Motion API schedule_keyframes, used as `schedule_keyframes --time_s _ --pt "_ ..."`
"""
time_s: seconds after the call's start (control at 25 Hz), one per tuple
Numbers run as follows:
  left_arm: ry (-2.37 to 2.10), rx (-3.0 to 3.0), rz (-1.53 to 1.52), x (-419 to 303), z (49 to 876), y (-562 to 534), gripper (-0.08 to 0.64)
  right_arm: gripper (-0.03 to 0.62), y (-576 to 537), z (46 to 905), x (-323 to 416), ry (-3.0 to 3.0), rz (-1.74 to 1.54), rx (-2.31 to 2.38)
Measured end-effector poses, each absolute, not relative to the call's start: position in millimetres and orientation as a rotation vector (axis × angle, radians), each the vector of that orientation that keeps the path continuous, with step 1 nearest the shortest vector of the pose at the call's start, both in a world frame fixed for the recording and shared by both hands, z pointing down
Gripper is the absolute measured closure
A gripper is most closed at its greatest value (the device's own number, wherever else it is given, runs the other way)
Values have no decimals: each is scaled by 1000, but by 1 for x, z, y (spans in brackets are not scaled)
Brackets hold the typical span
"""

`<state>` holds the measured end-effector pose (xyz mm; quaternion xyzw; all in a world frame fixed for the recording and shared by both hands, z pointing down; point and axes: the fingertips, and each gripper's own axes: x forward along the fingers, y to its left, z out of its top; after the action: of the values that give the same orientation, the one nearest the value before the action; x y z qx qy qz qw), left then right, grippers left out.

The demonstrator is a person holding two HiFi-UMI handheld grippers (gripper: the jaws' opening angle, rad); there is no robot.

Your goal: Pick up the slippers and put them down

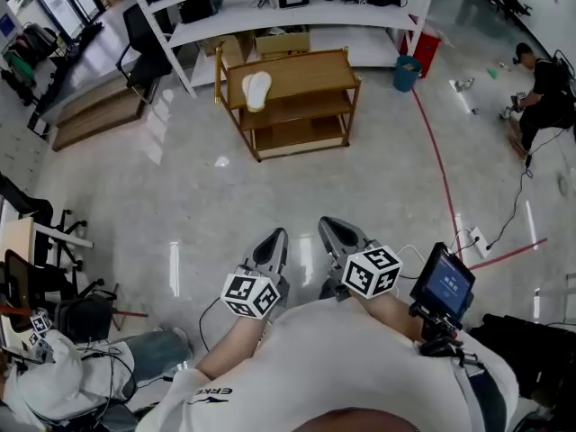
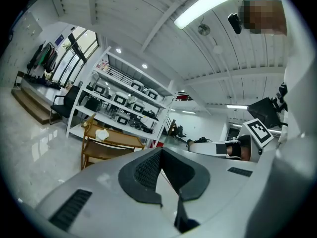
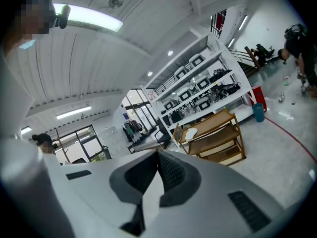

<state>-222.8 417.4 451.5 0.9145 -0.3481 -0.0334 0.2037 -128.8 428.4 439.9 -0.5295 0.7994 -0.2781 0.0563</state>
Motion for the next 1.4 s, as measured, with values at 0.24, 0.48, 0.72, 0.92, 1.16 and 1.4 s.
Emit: schedule_keyframes --time_s 0.24,0.48,0.72,0.92,1.16,1.4 --pt "-968 2563 -74 -178 442 377 557 595 391 435 -90 2412 -861 -1588" --pt "-1002 2556 -86 -143 447 350 557 595 362 444 -55 2428 -867 -1557" --pt "-1024 2523 -64 -121 450 335 557 595 346 447 -30 2416 -923 -1550" --pt "-1031 2514 -58 -117 446 310 557 595 323 447 -25 2414 -955 -1552" --pt "-1019 2493 -46 -125 459 271 557 595 283 456 -29 2416 -963 -1577" --pt "-1010 2472 -69 -138 457 209 557 595 227 452 -40 2421 -970 -1615"
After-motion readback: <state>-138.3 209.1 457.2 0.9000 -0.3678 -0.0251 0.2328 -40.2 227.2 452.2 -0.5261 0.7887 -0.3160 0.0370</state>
